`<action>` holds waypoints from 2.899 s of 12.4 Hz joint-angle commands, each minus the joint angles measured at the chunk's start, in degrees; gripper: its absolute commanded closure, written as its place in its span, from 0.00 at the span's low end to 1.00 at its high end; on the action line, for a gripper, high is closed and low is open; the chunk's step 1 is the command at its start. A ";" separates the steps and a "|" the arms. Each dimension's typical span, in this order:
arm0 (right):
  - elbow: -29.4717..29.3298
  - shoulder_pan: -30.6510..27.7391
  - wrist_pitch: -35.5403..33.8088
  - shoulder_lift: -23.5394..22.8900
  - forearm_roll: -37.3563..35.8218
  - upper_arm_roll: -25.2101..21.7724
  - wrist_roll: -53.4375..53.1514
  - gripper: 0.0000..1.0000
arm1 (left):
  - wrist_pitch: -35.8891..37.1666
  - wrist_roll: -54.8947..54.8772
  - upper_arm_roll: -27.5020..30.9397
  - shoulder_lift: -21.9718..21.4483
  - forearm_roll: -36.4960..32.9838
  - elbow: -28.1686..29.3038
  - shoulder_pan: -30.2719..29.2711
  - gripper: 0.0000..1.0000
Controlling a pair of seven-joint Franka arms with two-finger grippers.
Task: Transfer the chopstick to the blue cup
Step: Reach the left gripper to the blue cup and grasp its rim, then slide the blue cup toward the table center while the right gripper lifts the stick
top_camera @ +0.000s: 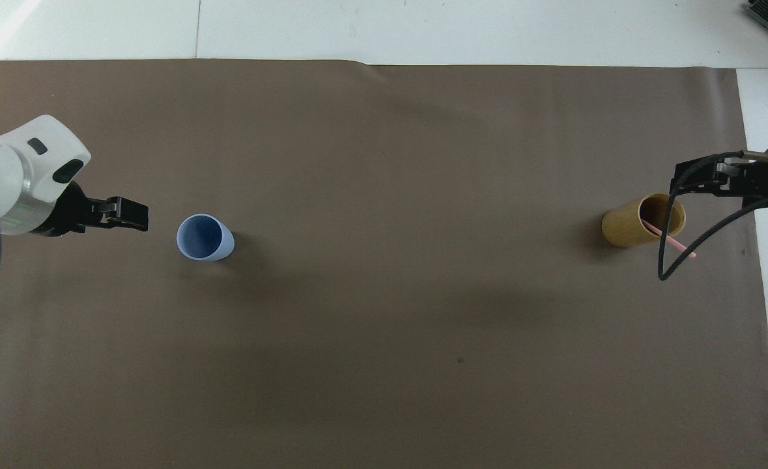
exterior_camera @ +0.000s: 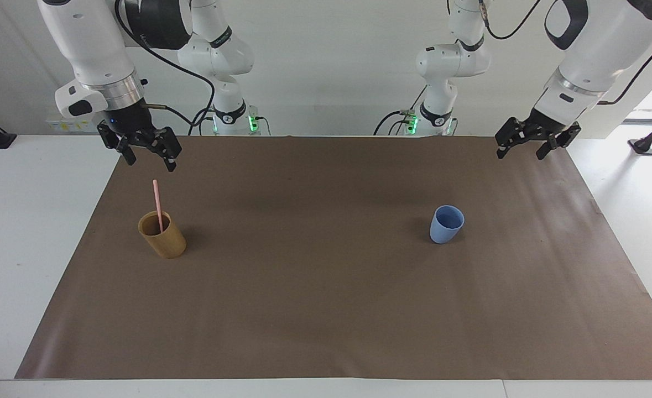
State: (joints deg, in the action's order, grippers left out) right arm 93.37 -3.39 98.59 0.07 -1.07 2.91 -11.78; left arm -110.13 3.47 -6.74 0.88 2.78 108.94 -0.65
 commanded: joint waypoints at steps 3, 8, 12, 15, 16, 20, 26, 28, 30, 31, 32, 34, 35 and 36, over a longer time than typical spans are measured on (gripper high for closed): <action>2.06 -2.15 4.14 0.54 0.90 0.16 4.03 0.00 | -14.92 6.99 0.32 2.54 -0.59 10.14 4.86 0.00; 10.49 -7.59 4.68 1.33 0.81 0.16 14.57 0.02 | -17.22 5.76 0.32 6.06 -0.59 10.33 4.43 0.92; 21.05 -7.86 8.72 4.41 0.81 0.08 18.36 0.24 | -17.22 6.55 0.32 6.76 -0.59 8.93 4.51 1.00; 22.64 -7.25 9.60 4.23 0.81 0.16 19.33 0.44 | -15.47 9.69 0.32 7.90 -0.67 4.54 6.00 1.00; 22.73 -7.33 10.13 4.23 0.81 0.16 20.20 0.52 | -13.99 12.24 0.41 7.99 -0.85 2.70 7.92 1.00; 22.64 -7.95 9.25 4.23 0.81 0.08 23.29 1.00 | 0.23 22.35 0.32 17.29 -4.19 -19.06 19.16 1.00; 16.07 -7.95 4.71 3.79 0.99 0.16 22.59 1.00 | -1.65 32.38 0.15 23.54 -3.23 -24.56 29.91 1.00; 12.37 -7.86 -0.31 4.41 1.07 0.16 22.50 1.00 | -4.99 35.01 0.15 25.12 -3.05 -24.56 32.89 1.00; 8.25 -7.86 -4.96 4.85 1.16 0.34 21.97 1.00 | -6.23 37.65 0.15 26.96 -3.22 -24.48 34.82 1.00; 6.49 -7.78 -6.73 4.85 1.34 0.51 20.93 1.00 | -7.28 39.49 0.15 27.85 -3.57 -24.48 36.31 1.00; 5.34 -7.86 -7.87 4.85 2.99 0.52 20.22 1.00 | -7.55 40.03 0.15 28.12 -3.57 -24.39 36.50 1.00; 3.66 -7.43 -10.25 4.85 6.16 0.69 17.77 1.00 | -8.25 40.73 0.15 28.21 -3.49 -24.21 36.42 1.00; 2.96 -6.99 -11.56 4.85 7.04 0.78 14.53 1.00 | -10.35 41.70 0.15 28.03 -3.66 -22.91 36.59 0.99; 2.34 -6.64 -12.80 4.76 8.44 1.13 11.11 1.00 | -11.24 42.23 0.15 27.86 -3.75 -21.50 36.68 0.86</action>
State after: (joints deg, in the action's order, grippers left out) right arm 97.60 -10.32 88.22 5.39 5.04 3.38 4.31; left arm -119.33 43.64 -7.37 28.63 -0.01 86.45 35.21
